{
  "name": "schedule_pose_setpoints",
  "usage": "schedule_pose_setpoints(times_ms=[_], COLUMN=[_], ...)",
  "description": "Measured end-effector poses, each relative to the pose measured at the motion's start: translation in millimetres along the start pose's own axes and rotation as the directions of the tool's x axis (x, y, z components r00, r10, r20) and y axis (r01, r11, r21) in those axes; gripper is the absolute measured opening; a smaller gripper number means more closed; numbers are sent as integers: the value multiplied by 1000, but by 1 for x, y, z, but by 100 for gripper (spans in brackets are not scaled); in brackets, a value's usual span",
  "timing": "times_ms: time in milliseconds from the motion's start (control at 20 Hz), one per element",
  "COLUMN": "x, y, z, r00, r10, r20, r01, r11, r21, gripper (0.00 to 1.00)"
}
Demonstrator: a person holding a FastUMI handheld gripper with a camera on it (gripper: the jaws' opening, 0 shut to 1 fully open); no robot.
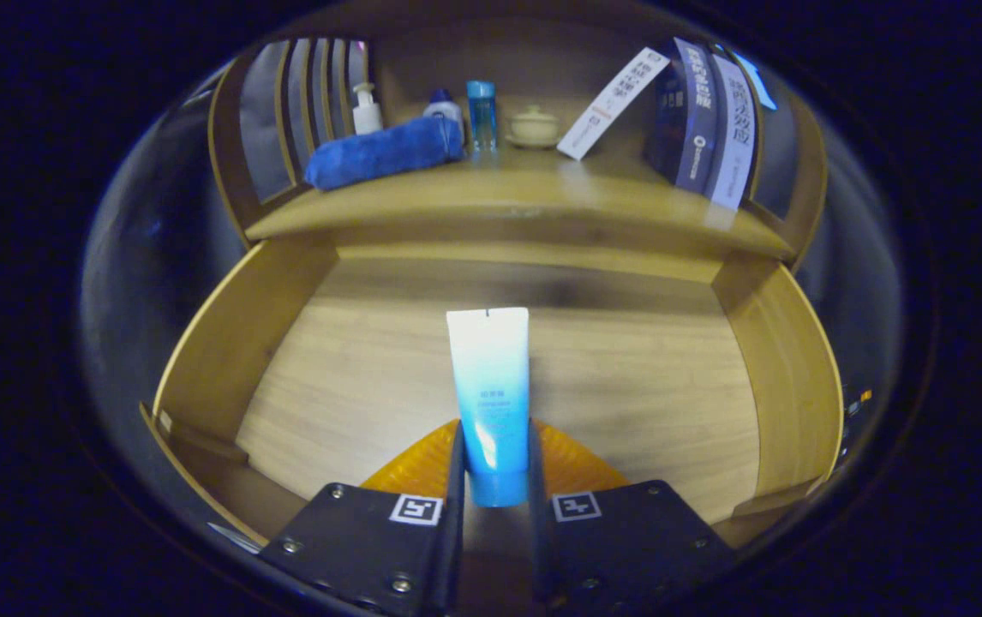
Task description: Pull open the drawer, take out the items inside it, and place them on the countertop above the cabinet.
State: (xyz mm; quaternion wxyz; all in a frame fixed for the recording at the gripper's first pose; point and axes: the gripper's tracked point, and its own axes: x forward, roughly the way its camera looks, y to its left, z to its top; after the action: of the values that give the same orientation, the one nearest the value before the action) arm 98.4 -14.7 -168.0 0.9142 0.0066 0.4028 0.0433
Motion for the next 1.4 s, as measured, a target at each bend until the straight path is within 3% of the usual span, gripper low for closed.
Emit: schedule_pose_setpoints(times_ms=[250,550,700,900,1150,1400], x=[-29,-67,-59,-14,50,62], y=[5,20,16,10,-5,-5], z=[43,140,188,222,210,203], r00=[975,881,852,879,925,931], r10=[31,42,4,-51,-117,-158], r20=[219,471,523,474,361,328], r01=[-40,-56,-14,25,119,157], r11=[998,998,1000,998,993,987], r21=[38,16,15,62,17,30], gripper=[32,32,32,32,32,36])
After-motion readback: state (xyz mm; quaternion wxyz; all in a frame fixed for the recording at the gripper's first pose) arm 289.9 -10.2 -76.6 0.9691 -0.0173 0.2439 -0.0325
